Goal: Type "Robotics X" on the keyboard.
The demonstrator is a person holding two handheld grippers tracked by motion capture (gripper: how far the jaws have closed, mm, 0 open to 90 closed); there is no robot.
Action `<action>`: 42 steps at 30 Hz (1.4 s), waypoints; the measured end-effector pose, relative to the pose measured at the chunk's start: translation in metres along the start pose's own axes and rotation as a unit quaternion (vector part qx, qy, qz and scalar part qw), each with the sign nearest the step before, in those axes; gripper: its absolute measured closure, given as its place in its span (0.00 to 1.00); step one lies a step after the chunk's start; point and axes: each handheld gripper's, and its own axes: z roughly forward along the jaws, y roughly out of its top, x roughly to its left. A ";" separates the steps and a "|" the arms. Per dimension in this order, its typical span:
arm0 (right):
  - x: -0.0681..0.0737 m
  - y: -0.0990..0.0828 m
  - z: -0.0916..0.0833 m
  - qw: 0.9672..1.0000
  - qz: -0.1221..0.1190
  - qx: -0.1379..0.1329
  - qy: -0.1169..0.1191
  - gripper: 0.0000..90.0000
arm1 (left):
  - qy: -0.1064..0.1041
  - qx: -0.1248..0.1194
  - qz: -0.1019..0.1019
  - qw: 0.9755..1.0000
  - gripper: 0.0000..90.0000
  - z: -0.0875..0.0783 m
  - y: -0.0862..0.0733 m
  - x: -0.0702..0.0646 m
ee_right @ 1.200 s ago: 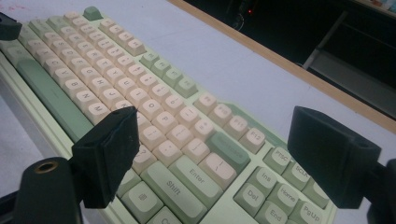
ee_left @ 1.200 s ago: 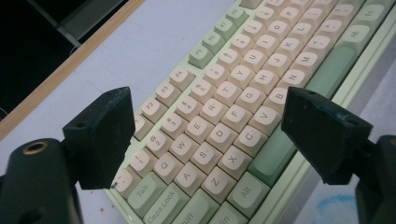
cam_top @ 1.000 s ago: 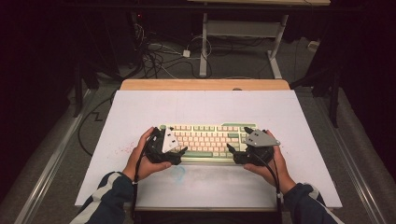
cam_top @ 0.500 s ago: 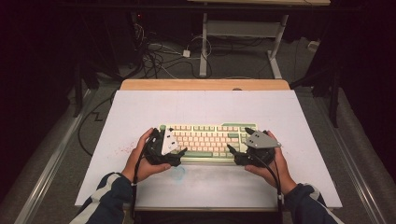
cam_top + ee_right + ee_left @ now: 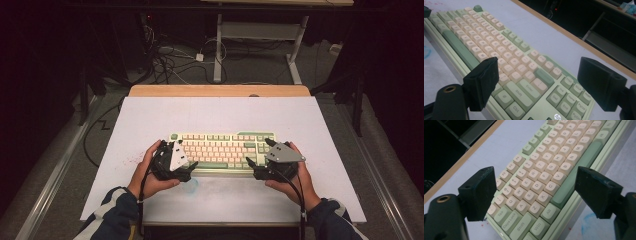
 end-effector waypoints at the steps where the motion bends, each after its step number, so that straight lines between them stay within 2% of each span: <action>1: 0.000 0.000 -0.001 1.000 -0.001 -0.001 -0.002 0.20 | 0.001 -0.001 0.001 1.000 0.19 -0.001 0.000 0.000; 13: -0.001 -0.003 -0.011 1.000 -0.004 0.003 -0.006 0.21 | 0.004 -0.005 -0.002 1.000 0.19 -0.008 -0.001 0.000; 19: 0.001 -0.005 -0.014 1.000 -0.012 0.006 -0.009 0.21 | 0.005 -0.003 0.002 1.000 0.19 -0.011 -0.002 0.001; 24: 0.002 -0.007 -0.015 1.000 -0.020 0.011 -0.013 0.21 | 0.005 -0.005 -0.003 1.000 0.19 -0.014 -0.005 0.002; 42: 0.000 -0.017 -0.031 0.999 -0.020 0.018 -0.026 0.21 | 0.007 -0.008 -0.001 1.000 0.19 -0.025 -0.010 0.003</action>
